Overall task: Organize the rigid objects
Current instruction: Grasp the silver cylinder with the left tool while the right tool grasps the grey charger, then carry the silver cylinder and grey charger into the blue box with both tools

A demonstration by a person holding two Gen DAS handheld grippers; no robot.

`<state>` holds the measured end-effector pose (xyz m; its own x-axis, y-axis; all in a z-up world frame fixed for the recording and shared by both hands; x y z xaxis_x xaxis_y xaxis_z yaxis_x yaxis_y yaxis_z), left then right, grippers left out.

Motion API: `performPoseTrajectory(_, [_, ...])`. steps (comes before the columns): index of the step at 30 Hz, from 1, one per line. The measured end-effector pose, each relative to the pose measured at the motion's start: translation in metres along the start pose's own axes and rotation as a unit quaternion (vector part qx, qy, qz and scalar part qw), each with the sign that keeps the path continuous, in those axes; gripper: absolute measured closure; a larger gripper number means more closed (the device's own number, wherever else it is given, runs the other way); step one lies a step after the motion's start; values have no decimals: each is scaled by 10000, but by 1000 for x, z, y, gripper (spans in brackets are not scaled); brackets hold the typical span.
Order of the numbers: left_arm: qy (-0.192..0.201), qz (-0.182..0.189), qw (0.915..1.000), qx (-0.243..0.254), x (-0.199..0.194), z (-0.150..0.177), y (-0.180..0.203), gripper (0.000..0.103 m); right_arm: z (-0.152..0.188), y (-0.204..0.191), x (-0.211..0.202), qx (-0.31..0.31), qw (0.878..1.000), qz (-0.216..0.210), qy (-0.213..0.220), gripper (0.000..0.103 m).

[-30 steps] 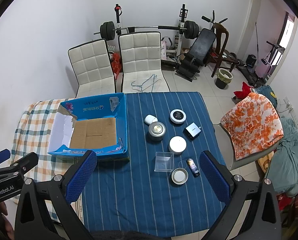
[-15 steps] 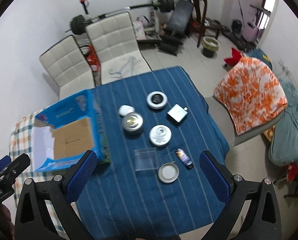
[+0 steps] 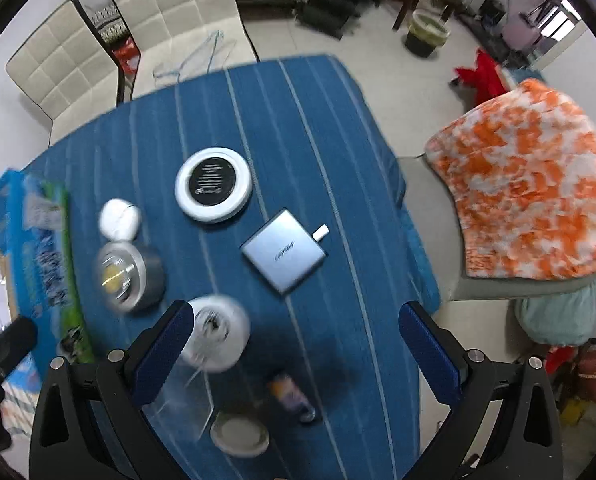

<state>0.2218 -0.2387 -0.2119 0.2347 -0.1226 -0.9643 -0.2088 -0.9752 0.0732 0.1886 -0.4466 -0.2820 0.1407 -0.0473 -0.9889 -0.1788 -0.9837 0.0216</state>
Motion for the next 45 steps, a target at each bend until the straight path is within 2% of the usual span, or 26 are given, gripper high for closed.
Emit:
performPoseTrajectory(2, [-172,-41,9998,-7,24,-7,7,0,-3,7,19,194,9994,-43,-266,0])
performPoseTrajectory(4, [-388,-57,9992,-8,50,-11,13,0,-1,7,29,357,9979,-404,-360,0])
performPoseTrajectory(8, [-750,-210,9969,114,95,-12,19,1,4,12,49,524,9974,-253,-435,2])
performPoseTrajectory(11, [-951,-363,9947,151,122,-12,18,1,3,19,67,691,9952,-399,-558,2])
performPoseTrajectory(16, [-1228,-453,9912,223,153,-8,19,1,-12,20,84,404,9975,-232,-524,2])
performPoseTrajectory(17, [-1279,-483,9903,239,160,-7,19,3,-15,18,88,310,9977,-240,-558,3])
performPoseTrajectory(19, [-1327,-475,9896,274,166,-6,20,18,-21,9,96,50,9979,-234,-610,4])
performPoseTrajectory(20, [-1397,-461,9887,303,171,-3,20,31,-22,4,99,-78,9977,-210,-643,5])
performPoseTrajectory(21, [-1456,-402,9881,292,174,-1,20,34,-23,-1,104,-227,9973,-138,-690,9])
performPoseTrajectory(23, [-1363,-415,9893,320,174,1,20,34,-22,-7,110,-203,9962,-159,-837,30])
performPoseTrajectory(26, [-1267,-385,9908,294,171,3,18,34,-25,3,112,541,9947,-248,-843,33])
performPoseTrajectory(28, [-1257,-363,9910,262,172,4,18,34,-27,13,114,974,9902,-461,-890,33])
performPoseTrajectory(31, [-1353,-334,9900,214,174,13,17,34,-29,8,113,552,9930,-393,-965,28])
performPoseTrajectory(35, [-1311,-294,9909,116,173,12,14,34,-32,5,120,272,9946,-126,-994,28])
performPoseTrajectory(36, [-1296,-302,9910,127,173,12,13,34,-33,3,120,251,9954,-31,-923,30])
performPoseTrajectory(37, [-1263,-315,9914,138,173,13,11,34,-36,-1,119,215,9959,-9,-881,37])
performPoseTrajectory(40, [-1165,-300,9927,93,169,15,7,34,-38,-3,117,199,9963,80,-829,40])
performPoseTrajectory(41, [-1150,-315,9928,92,172,5,10,34,-37,-3,116,224,9964,87,-819,41])
performPoseTrajectory(45, [-1089,-390,9931,190,163,17,13,34,-33,-9,106,278,9967,117,-754,44])
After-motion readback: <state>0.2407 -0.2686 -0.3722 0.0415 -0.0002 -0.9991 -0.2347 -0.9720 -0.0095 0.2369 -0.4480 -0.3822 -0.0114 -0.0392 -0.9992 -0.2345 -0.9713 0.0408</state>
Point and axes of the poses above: each gripper's, at about its wrist camera, not at the fingertips, and x roughly the way its jaws point, y to its right, z to its underside, the point moved 5 cm from there along x, roughly the way its jaws point, and after that the axes turned 5 degrees about y, right-handed, at the moved point
